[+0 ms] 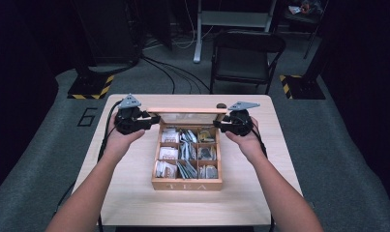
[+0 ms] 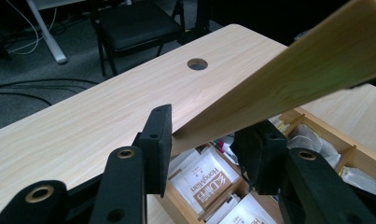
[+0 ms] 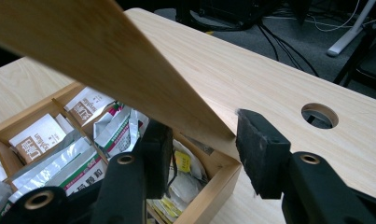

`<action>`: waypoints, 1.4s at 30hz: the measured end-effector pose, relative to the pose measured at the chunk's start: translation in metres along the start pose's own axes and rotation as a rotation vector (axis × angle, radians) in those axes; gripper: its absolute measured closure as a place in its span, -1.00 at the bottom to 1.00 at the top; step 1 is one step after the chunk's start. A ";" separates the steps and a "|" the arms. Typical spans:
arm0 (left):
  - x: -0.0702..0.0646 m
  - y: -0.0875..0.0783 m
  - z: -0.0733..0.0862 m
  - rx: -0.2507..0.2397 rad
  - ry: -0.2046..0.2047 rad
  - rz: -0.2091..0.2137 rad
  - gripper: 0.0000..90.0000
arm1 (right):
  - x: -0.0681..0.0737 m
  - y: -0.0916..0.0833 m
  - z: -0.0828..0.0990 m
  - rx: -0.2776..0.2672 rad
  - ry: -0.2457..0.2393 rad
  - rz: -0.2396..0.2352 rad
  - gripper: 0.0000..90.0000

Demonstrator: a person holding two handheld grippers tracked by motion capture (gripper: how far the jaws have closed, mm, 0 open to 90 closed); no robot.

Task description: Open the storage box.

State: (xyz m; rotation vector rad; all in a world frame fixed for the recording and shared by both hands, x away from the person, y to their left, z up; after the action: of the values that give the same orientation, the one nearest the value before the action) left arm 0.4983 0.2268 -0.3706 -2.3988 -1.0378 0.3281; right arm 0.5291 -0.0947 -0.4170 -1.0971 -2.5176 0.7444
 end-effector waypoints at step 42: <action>0.027 0.041 0.006 -0.002 -0.070 -0.033 0.35 | -0.016 0.012 -0.013 -0.012 0.096 -0.020 0.25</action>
State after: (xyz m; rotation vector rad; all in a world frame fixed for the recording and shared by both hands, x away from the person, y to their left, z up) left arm 0.5390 0.2248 -0.3978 -2.3846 -1.1081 0.4018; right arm 0.5529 -0.0954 -0.4138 -1.0833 -2.4525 0.6560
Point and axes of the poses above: each handheld gripper's, and its own axes: y roughly forward along the jaws, z roughly out of its underside, x roughly to its left, the point moved 4 cm from there along y, roughly forward along the jaws, and after that the axes turned 3 degrees about x, right-handed, at the moved point
